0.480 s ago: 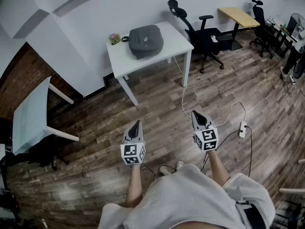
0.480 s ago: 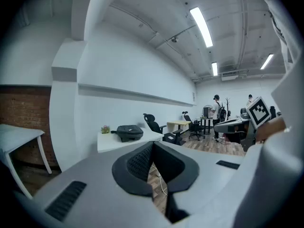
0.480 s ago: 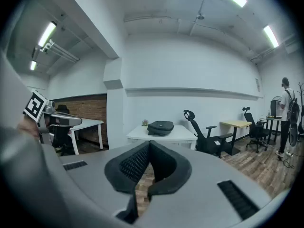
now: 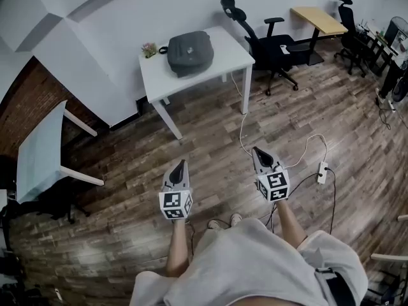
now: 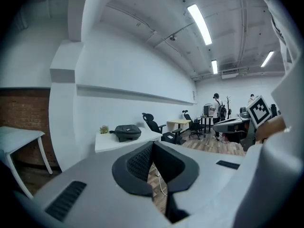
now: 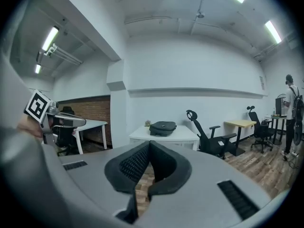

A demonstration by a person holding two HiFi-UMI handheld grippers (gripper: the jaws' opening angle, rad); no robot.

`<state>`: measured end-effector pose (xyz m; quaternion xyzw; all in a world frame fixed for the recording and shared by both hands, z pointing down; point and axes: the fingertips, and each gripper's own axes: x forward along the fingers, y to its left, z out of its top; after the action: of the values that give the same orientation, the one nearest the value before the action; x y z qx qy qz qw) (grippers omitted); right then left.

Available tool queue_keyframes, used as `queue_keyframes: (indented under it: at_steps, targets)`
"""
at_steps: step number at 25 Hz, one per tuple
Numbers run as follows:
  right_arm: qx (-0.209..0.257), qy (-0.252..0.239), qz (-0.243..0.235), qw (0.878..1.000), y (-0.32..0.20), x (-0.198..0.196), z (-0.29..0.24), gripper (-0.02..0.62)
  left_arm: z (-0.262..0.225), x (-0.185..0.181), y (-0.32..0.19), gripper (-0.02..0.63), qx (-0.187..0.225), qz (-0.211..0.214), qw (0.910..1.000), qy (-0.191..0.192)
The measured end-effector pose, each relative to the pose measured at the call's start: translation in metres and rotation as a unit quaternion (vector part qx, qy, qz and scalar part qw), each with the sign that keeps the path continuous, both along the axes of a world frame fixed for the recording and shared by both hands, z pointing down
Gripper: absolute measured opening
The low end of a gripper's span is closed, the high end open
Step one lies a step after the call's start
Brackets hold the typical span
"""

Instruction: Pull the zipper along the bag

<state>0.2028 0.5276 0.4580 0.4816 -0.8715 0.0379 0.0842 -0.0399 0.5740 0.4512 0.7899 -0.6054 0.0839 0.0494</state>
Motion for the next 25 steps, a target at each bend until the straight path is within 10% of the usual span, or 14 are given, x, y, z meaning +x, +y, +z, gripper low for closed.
queue_keyframes:
  at_steps: [25]
  targets:
    - [-0.007, 0.000, -0.029, 1.000, -0.022, -0.007, 0.018, 0.014, 0.015, 0.029, -0.030, 0.026, -0.010, 0.026, 0.9996, -0.009]
